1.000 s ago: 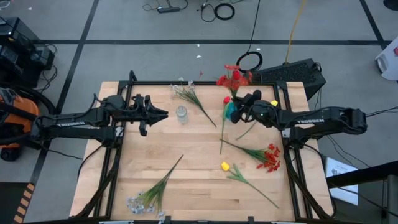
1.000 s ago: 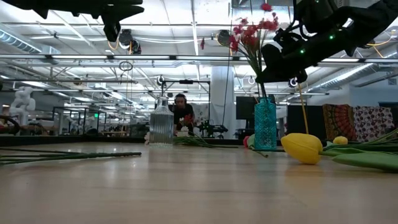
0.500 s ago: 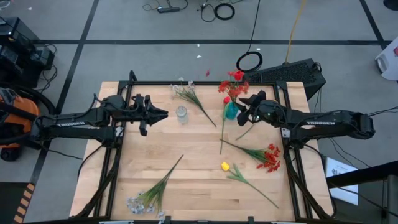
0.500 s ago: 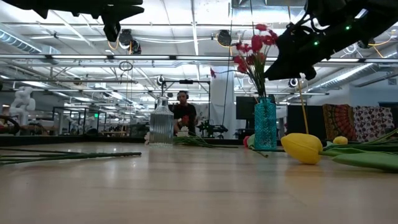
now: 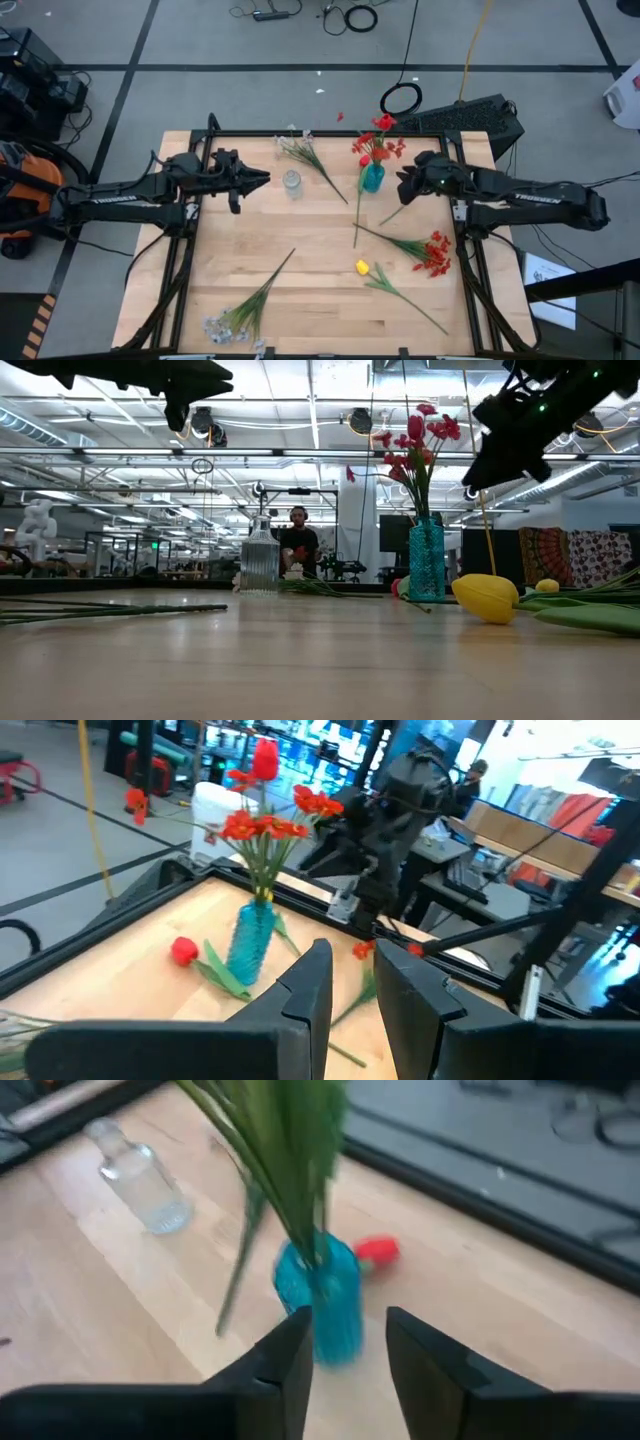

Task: Sort flowers into vase by color
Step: Put the bottom white flowers into the transparent crystal vase

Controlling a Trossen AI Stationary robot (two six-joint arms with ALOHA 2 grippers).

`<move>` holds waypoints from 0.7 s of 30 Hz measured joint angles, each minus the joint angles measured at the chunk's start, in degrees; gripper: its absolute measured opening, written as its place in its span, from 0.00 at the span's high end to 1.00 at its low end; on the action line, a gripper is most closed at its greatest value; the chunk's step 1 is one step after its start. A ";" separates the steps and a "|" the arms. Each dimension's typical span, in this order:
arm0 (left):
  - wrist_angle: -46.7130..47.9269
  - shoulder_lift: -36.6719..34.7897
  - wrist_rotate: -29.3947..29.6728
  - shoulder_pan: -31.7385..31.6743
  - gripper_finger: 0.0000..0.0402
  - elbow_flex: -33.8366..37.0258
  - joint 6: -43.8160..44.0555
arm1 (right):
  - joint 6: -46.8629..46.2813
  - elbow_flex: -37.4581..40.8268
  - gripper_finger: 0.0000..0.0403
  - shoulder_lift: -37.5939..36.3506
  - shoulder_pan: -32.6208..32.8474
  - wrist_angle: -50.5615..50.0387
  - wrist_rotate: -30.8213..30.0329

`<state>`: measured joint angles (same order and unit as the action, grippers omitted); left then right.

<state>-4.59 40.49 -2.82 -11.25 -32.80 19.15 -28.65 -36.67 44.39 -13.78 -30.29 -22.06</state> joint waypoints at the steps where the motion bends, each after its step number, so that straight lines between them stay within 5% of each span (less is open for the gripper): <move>1: 0.22 0.00 0.17 0.00 0.80 0.00 0.00 | -1.15 -1.85 0.73 0.18 0.00 -3.45 -0.02; 11: 1.39 3.34 7.65 2.51 0.80 0.02 5.92 | -10.06 -11.54 0.99 1.48 0.02 -19.61 -0.02; 17: 5.97 9.39 12.83 8.06 0.80 -3.12 5.69 | -11.48 -11.56 0.98 1.48 0.00 -21.86 1.31; 21: 18.72 14.01 11.65 10.96 0.80 -9.87 -3.42 | -10.71 -11.56 1.00 1.48 0.01 -22.90 1.60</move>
<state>14.13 54.50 8.82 -0.29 -42.67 15.73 -39.36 -48.23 45.87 -13.77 -53.19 -20.47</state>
